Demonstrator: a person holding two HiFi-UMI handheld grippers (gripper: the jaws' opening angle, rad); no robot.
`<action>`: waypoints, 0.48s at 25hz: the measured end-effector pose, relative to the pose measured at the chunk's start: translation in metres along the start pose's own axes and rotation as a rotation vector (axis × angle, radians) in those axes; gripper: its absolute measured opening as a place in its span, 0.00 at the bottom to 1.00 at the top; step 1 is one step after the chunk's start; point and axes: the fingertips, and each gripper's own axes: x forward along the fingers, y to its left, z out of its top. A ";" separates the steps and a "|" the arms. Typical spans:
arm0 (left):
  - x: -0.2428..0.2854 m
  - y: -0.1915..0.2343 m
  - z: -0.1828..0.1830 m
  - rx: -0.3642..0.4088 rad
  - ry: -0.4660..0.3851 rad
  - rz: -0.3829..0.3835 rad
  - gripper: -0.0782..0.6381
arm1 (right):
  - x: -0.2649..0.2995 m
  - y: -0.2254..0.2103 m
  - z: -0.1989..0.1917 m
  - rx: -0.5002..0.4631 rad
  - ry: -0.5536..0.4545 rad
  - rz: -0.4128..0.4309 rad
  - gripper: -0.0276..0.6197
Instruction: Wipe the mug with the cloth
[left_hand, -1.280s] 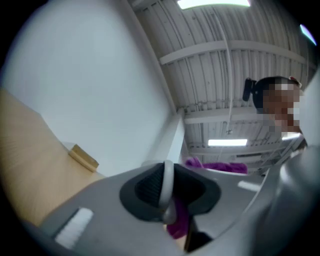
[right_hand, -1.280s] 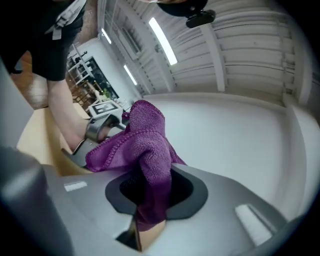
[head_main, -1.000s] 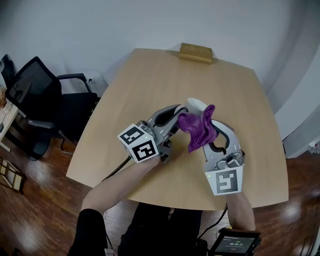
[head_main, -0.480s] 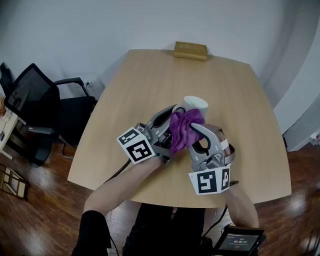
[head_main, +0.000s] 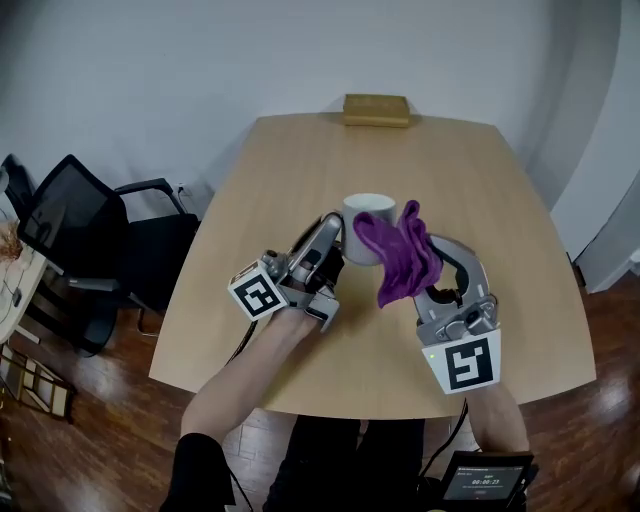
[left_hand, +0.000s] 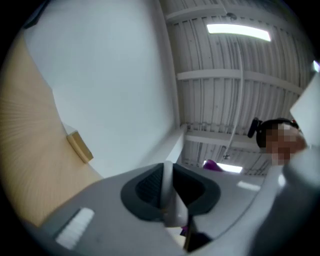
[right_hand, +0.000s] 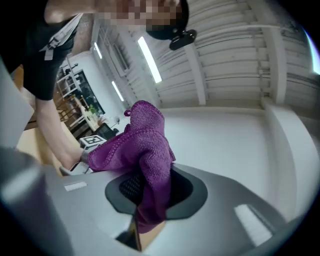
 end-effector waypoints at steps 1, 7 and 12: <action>0.003 -0.003 -0.008 0.011 0.036 -0.011 0.21 | 0.000 -0.008 -0.001 0.028 -0.011 -0.028 0.15; 0.006 -0.007 -0.020 0.017 0.069 -0.030 0.21 | 0.014 0.036 -0.033 -0.058 0.118 0.136 0.15; -0.017 0.025 0.013 -0.162 -0.088 -0.016 0.21 | 0.016 0.097 -0.057 -0.141 0.209 0.385 0.15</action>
